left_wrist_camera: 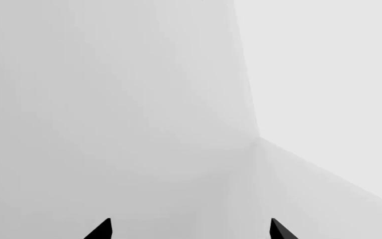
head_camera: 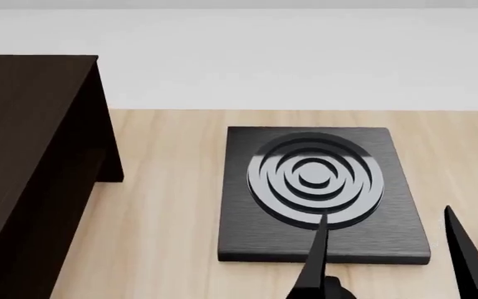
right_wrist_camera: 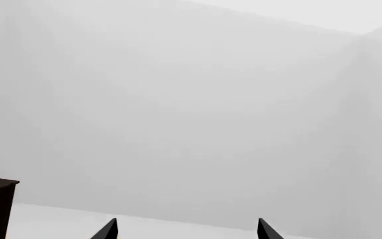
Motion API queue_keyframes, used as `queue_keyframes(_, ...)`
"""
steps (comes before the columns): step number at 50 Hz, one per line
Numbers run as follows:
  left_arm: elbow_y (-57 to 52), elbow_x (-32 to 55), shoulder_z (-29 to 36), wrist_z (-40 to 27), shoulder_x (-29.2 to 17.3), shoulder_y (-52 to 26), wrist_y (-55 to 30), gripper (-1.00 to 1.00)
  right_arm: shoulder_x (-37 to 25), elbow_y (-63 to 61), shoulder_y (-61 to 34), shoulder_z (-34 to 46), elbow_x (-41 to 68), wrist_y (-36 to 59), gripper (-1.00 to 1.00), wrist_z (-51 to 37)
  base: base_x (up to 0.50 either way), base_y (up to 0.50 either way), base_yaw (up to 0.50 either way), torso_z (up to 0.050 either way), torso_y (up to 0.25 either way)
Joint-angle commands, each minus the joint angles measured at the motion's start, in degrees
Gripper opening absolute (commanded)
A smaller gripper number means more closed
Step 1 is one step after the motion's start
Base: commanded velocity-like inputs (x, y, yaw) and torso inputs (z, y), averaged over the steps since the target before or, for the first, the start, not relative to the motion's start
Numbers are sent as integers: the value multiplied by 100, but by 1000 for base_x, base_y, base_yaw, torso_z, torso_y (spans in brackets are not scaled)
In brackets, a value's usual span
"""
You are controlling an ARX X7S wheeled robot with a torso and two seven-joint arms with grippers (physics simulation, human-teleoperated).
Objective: Put the frying pan under the cabinet shelf.
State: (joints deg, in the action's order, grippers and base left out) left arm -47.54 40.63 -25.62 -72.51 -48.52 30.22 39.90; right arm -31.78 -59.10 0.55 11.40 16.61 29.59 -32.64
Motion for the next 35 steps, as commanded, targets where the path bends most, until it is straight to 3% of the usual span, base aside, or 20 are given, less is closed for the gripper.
queue_keyframes(1, -21, 1, -22, 45, 54, -34, -70, 100, -3065, -87, -1967, 1743, 2956, -1176, 100, -3198, 0, 0, 0, 0, 0)
queue_keyframes(4, -18, 10, -15, 62, 63, -46, -85, 100, -3849, -88, -2739, 2567, 3245, -2046, 100, -3624, 0, 0, 0, 0, 0)
queue_keyframes(9, -48, 55, -59, 42, 27, -74, -153, 100, -4824, -89, -4167, 3665, 3862, -2716, 100, -3874, 0, 0, 0, 0, 0)
queue_keyframes(13, -164, 249, -288, -99, -140, -68, -305, 100, -5141, -89, -5406, 4723, 4115, -2741, 100, -3815, 0, 0, 0, 0, 0)
queue_keyframes(17, -34, 50, -44, 105, 116, -92, -145, 100, -5474, -89, -6211, 5410, 4362, -2833, 100, -3868, 0, 0, 0, 0, 0)
queue_keyframes(22, -43, 36, -37, 117, 118, -111, -201, 100, -5816, -89, -6396, 5547, 4546, -3138, 100, -3849, 0, 0, 0, 0, 0)
queue_keyframes(35, -75, 52, -49, 146, 129, -136, -313, 100, -5821, 46, -6675, 5236, 5187, -3022, 100, -4146, 0, 0, 0, 0, 0)
